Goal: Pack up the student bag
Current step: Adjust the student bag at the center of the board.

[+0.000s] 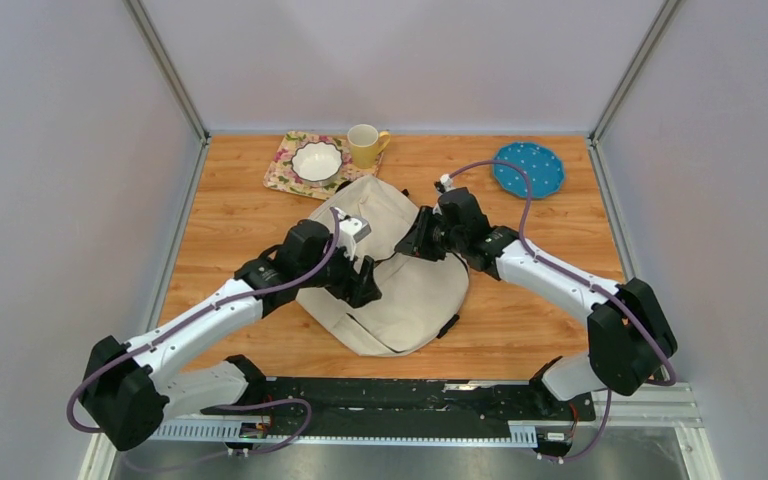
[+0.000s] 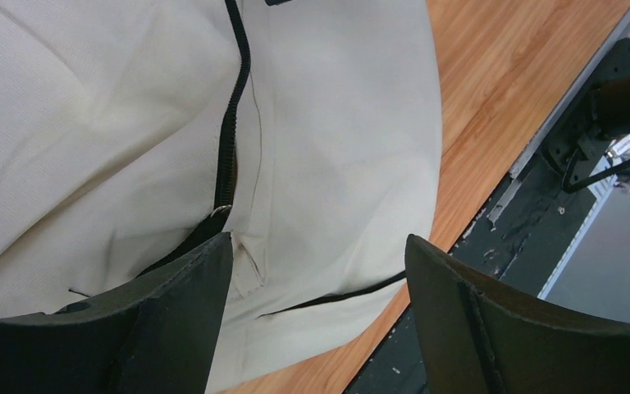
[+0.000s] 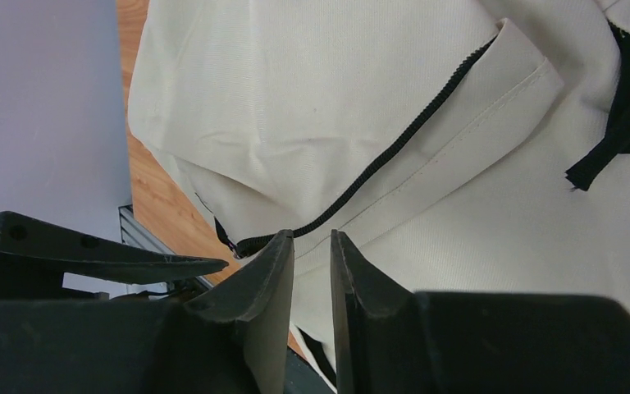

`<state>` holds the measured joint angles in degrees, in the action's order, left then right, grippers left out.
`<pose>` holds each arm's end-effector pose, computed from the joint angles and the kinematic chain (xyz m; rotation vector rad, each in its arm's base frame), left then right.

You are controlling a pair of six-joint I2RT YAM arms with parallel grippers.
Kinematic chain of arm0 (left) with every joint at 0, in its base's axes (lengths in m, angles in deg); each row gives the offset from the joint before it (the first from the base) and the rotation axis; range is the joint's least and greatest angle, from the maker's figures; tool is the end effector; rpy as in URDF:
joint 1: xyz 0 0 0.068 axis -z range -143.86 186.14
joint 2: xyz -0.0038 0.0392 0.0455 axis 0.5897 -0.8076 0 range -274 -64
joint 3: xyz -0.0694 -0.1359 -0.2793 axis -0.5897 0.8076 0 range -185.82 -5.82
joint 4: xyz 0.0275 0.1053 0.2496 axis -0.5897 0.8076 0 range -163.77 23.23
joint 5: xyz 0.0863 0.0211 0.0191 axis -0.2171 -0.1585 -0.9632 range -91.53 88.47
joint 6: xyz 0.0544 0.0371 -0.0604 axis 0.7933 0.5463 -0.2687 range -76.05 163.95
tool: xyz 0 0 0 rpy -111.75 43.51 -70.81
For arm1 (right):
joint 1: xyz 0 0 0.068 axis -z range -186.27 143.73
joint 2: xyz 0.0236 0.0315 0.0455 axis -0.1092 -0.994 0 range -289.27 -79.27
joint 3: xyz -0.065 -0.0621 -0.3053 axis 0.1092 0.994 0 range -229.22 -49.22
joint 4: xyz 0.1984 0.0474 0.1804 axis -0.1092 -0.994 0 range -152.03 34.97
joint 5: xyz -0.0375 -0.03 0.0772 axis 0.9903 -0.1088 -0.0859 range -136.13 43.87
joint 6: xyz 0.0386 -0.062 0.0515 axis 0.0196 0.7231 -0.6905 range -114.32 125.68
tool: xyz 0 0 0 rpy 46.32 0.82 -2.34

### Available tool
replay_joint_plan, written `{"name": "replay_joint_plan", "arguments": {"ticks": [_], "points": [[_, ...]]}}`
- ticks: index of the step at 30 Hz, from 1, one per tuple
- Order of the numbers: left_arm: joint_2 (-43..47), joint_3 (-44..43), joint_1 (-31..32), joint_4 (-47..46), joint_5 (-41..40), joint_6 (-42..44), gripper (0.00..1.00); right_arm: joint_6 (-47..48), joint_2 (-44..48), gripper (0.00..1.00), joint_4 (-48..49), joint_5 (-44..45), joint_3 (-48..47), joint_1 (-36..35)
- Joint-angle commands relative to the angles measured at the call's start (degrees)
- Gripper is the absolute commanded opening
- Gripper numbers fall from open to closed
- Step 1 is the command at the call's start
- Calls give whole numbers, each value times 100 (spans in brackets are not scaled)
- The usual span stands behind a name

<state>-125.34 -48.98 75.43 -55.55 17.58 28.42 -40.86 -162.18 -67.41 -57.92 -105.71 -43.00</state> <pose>0.1797 -0.1807 0.2745 0.6667 2.2165 -0.8808 0.2760 0.2262 0.2662 0.0880 2.4316 0.9612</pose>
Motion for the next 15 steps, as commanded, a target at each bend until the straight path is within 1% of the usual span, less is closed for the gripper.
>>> {"name": "replay_joint_plan", "arguments": {"ticks": [1,6,8,11,13,15], "points": [[-123,-307,44,15,31,463,83,-250,65,27,482,-218,68,-27],[-220,-316,44,-344,66,612,84,-250,188,27,491,-192,191,-27],[-369,-429,44,-267,31,700,83,-276,197,28,500,-201,243,-27],[-571,-579,53,-21,75,823,79,-337,205,28,561,-253,314,-36],[-572,-536,61,-20,75,841,78,-364,214,28,623,-253,340,-27],[-563,-457,61,-38,84,858,74,-390,197,29,658,-262,375,-27]]}}
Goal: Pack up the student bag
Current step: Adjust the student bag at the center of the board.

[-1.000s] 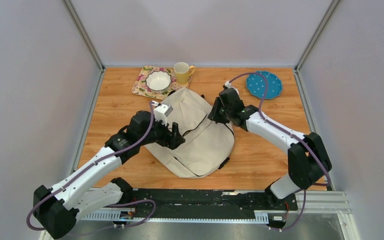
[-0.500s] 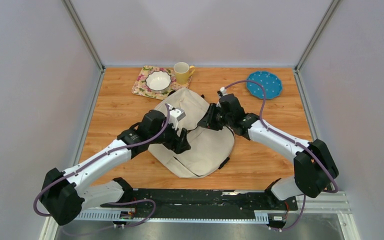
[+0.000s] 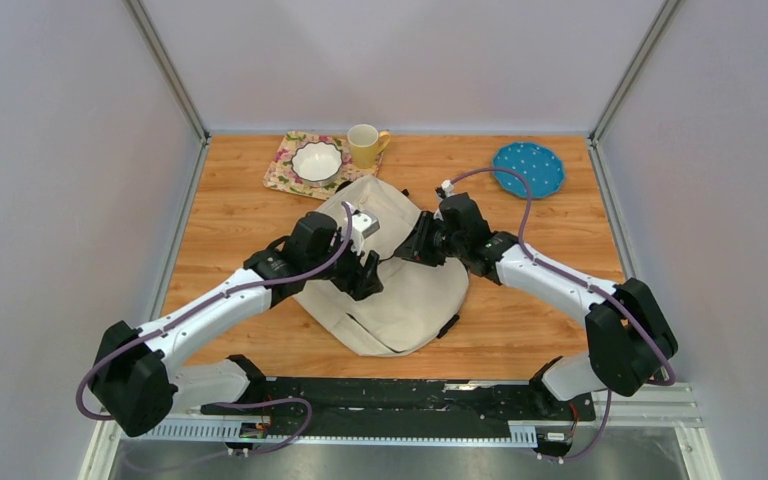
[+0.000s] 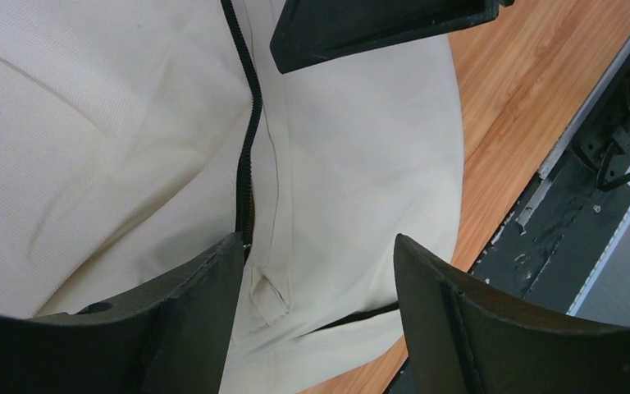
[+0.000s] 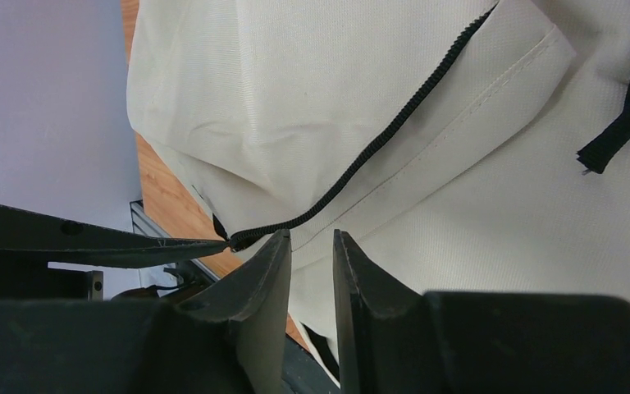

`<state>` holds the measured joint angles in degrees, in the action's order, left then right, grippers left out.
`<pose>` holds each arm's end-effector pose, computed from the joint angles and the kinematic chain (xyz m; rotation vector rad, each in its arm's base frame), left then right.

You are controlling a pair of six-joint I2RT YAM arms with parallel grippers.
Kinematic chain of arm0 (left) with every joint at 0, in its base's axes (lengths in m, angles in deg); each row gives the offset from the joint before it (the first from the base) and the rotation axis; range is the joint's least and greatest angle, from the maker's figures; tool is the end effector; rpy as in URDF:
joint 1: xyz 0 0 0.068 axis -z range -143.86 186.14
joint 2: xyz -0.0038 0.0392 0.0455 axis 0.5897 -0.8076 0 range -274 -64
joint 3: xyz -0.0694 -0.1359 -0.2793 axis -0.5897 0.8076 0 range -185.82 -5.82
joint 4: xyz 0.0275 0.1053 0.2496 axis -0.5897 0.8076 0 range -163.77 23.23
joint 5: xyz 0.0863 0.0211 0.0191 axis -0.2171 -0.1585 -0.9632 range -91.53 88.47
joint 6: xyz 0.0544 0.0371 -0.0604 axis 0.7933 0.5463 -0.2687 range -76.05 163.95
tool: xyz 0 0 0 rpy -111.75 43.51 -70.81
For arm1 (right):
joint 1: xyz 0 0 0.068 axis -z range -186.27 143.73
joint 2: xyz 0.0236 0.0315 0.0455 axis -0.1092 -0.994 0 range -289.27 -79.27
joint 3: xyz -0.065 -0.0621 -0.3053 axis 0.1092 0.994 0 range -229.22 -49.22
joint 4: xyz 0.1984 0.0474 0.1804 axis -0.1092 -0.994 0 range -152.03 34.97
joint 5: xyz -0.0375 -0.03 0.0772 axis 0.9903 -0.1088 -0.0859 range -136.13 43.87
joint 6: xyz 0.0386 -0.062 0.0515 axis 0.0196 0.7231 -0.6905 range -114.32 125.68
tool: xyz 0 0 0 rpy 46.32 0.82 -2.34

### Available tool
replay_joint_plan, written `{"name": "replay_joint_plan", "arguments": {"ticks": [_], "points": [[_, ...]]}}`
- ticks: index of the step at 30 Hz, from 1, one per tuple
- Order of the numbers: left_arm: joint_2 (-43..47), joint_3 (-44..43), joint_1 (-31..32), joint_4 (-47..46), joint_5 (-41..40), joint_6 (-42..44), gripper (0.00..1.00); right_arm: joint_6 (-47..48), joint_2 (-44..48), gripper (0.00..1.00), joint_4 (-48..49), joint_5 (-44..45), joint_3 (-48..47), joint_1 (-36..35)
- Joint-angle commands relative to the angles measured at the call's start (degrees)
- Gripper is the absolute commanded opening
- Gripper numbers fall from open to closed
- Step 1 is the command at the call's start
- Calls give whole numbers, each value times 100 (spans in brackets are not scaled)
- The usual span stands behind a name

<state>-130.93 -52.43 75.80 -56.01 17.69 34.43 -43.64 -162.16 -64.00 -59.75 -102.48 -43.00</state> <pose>0.1966 -0.1970 0.2745 0.7875 2.1893 -0.8266 0.2713 0.2258 0.2526 0.1285 2.4470 1.0170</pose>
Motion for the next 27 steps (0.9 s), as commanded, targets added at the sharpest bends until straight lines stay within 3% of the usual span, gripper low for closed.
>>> {"name": "replay_joint_plan", "arguments": {"ticks": [1,17,20,21,27], "points": [[-21,-94,24,17,64,266,72,-113,186,29,317,-79,43,-36],[-390,56,174,316,-226,381,66,-148,71,29,317,-158,-106,-53],[-434,47,174,386,-279,433,60,-148,19,29,335,-210,-176,-71],[-434,47,174,395,-279,433,52,-148,-7,29,335,-228,-194,-88],[-417,143,182,342,-112,451,31,-367,-191,24,651,-483,-308,-220]]}}
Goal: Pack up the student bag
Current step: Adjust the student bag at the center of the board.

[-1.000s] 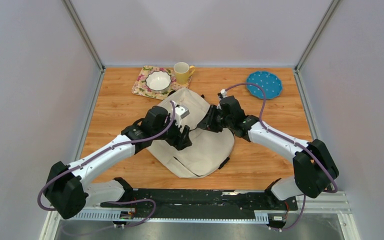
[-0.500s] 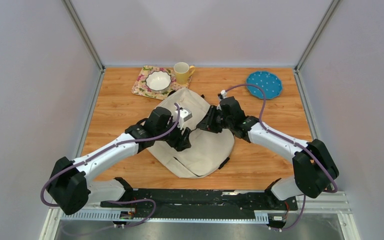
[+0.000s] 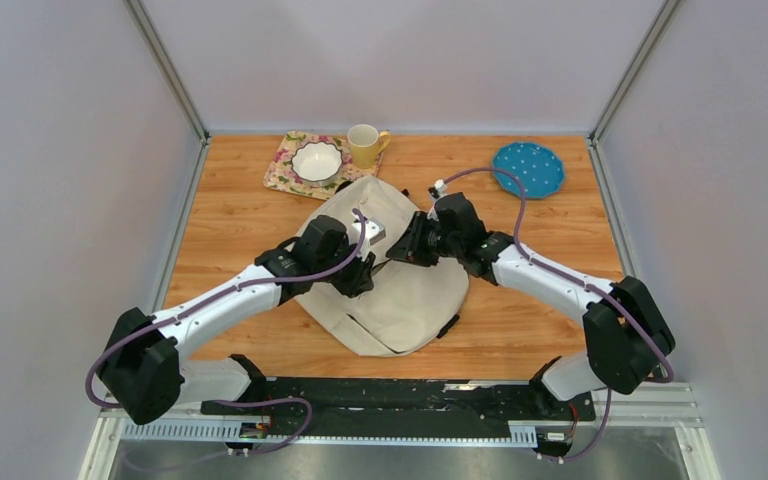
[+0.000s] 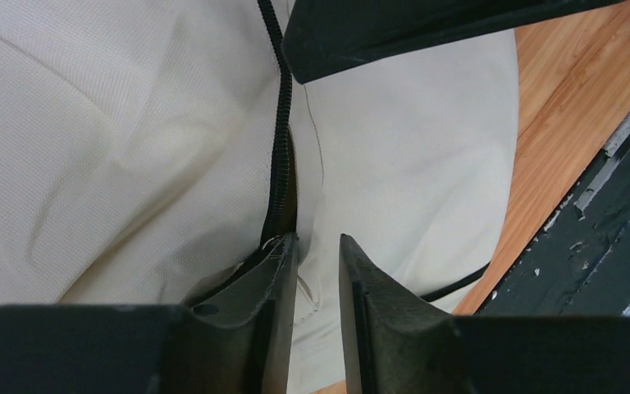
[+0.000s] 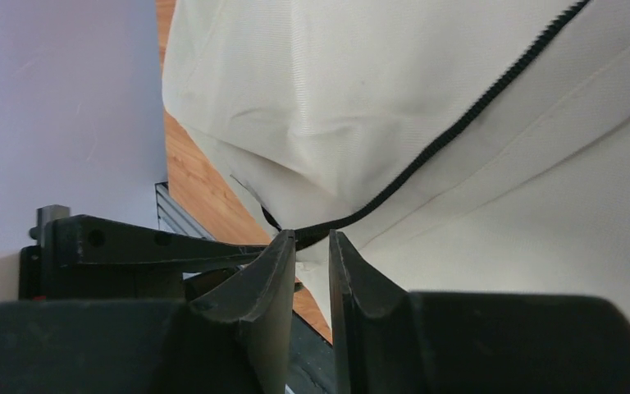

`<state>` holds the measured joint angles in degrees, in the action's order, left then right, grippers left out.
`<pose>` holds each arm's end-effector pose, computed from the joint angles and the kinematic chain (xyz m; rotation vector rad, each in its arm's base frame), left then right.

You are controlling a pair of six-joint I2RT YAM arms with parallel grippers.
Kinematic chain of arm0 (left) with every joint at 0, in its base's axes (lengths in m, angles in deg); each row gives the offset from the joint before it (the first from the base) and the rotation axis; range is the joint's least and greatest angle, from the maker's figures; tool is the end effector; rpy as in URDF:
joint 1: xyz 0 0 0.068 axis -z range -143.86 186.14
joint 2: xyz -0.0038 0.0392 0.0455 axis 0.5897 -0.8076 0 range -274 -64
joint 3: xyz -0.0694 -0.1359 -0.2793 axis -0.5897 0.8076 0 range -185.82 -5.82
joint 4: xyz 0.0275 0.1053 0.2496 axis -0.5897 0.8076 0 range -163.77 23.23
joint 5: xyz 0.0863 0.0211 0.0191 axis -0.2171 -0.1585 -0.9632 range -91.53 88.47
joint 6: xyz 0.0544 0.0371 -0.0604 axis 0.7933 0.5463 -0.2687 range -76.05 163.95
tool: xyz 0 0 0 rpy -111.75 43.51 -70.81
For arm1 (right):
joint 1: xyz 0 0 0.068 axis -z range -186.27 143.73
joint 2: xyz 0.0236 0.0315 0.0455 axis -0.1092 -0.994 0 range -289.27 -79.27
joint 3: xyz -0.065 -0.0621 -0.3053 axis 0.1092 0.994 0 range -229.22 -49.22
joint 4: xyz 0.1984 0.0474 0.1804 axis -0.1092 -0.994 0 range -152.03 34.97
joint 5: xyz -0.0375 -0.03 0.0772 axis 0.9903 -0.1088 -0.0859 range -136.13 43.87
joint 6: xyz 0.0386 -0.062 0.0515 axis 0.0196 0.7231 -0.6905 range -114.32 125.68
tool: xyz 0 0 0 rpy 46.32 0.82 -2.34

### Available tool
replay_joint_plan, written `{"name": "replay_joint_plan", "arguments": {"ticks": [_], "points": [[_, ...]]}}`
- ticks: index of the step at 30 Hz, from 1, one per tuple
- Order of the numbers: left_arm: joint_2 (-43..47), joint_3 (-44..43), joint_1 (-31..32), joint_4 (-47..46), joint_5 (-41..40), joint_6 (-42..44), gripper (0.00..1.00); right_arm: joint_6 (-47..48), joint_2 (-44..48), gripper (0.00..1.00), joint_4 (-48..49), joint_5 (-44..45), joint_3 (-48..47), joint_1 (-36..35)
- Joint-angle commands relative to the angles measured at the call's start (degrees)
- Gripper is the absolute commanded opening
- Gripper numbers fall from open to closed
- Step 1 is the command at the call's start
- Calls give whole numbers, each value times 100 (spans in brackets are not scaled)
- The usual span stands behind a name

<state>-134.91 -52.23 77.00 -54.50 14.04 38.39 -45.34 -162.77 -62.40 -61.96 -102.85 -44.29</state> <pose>0.2020 -0.2029 0.2510 0.8644 2.2529 -0.7078 0.2679 0.2370 0.2553 0.1093 2.4481 1.0926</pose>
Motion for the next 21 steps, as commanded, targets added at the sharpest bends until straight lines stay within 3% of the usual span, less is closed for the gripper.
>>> {"name": "replay_joint_plan", "arguments": {"ticks": [1,8,9,21], "points": [[-10,159,54,165,314,55,29,-197,-174,23,518,-245,-306,-100],[34,247,71,113,525,64,8,5,-719,18,62,-43,-745,-364],[51,238,71,104,561,64,1,92,-798,16,9,-25,-807,-399],[631,405,80,-142,816,108,0,936,-1370,0,-1555,1942,-1317,-671]]}}
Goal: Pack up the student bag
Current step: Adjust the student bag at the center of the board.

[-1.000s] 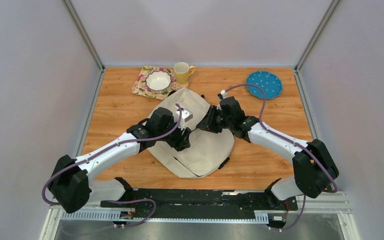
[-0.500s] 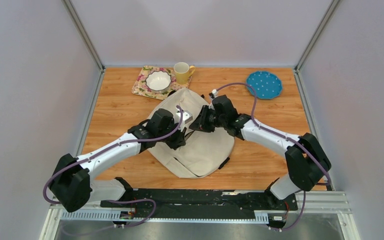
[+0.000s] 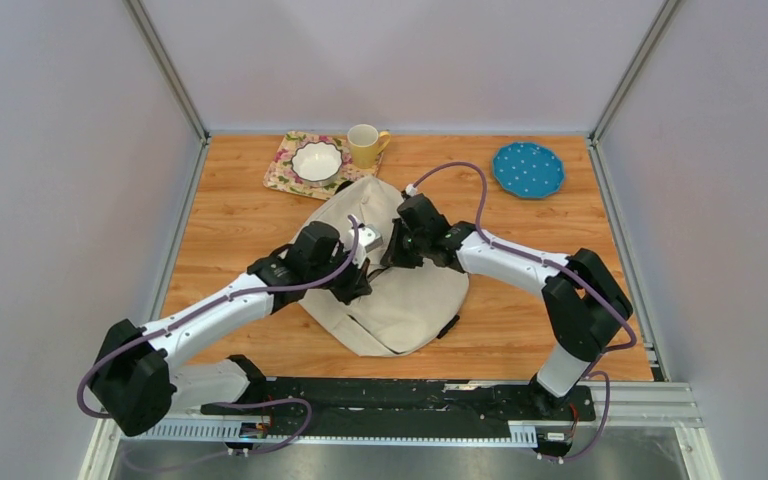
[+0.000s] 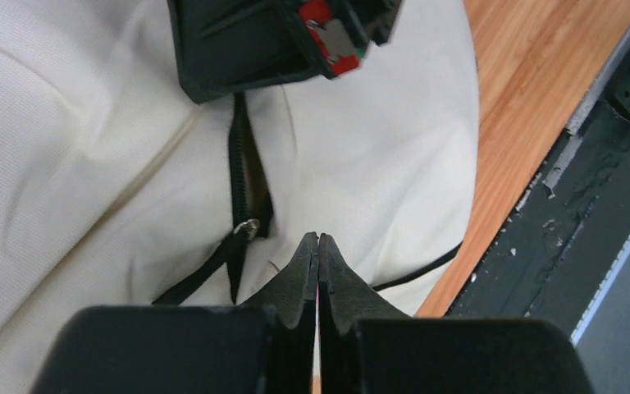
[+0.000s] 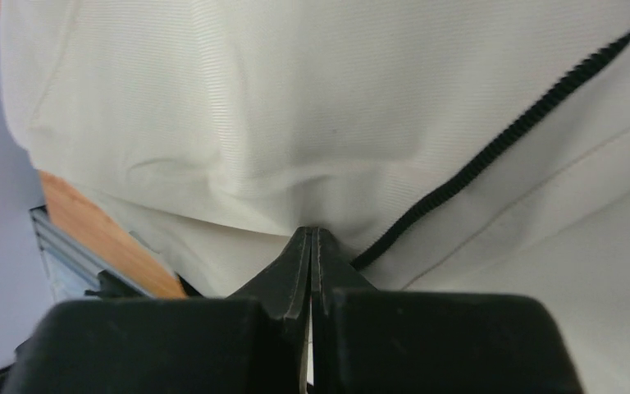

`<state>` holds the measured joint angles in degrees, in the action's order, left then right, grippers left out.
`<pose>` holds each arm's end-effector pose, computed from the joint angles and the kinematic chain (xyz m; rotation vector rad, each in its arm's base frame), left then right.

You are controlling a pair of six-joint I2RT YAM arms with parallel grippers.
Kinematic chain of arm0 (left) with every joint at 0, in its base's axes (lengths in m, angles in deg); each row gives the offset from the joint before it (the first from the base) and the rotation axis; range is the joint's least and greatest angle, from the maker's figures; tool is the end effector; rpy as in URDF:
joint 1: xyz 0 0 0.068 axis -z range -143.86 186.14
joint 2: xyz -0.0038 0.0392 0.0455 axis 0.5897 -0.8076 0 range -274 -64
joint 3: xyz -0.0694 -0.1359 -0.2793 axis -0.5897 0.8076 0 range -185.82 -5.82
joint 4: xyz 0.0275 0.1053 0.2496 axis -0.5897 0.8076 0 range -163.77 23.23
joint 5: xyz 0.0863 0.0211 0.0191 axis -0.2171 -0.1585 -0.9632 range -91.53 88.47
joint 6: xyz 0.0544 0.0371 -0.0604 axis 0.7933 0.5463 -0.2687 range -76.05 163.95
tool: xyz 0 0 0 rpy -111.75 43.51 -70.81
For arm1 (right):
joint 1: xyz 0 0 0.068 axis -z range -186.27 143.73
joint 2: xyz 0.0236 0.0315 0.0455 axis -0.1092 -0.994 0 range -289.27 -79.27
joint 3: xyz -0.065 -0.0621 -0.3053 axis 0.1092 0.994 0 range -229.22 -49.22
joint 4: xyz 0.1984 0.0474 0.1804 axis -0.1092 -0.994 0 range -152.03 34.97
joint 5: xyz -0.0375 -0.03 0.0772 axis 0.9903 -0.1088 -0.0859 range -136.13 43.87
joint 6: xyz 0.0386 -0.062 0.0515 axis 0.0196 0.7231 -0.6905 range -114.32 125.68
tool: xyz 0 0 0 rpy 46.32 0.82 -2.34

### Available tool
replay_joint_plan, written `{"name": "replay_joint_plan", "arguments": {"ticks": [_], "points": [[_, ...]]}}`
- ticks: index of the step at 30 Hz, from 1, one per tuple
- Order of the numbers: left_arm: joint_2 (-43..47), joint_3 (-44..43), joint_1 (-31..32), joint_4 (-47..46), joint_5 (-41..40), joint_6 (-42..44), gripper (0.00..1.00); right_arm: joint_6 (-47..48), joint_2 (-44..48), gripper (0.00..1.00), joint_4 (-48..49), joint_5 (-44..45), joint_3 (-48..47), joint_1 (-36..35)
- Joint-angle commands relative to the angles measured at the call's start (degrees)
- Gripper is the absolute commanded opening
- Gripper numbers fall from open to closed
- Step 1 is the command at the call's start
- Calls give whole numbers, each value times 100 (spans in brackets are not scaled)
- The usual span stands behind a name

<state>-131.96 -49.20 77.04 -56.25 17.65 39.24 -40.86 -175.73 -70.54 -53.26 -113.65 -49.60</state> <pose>0.1887 -0.1981 0.2493 0.9092 2.2071 -0.7804 0.2897 0.2868 0.2241 0.0098 2.5807 0.8218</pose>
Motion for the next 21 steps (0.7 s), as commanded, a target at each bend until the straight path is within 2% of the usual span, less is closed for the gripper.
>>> {"name": "replay_joint_plan", "arguments": {"ticks": [1,5,8,13,14,16,17,18,21], "points": [[415,110,75,-2,446,14,0,523,-83,0,-821,1318,-255,-184],[530,101,75,-47,446,5,0,751,-144,0,-1033,1715,-395,-325],[486,75,75,-12,429,31,0,857,145,0,-946,1786,-448,-395],[897,145,67,-82,43,-196,0,866,1153,6,-464,1743,-133,-404],[1012,189,75,-108,-149,-275,8,901,1287,9,-288,1620,-45,-404],[1406,259,75,-82,-729,-425,12,911,1507,11,186,1128,157,-404],[1539,277,75,-65,-966,-504,20,902,1508,11,275,935,167,-404],[1662,338,58,-3,-1465,-731,22,875,1456,11,320,524,141,-404],[2181,513,67,93,-2091,-1127,30,831,1070,10,347,74,-70,-448]]}}
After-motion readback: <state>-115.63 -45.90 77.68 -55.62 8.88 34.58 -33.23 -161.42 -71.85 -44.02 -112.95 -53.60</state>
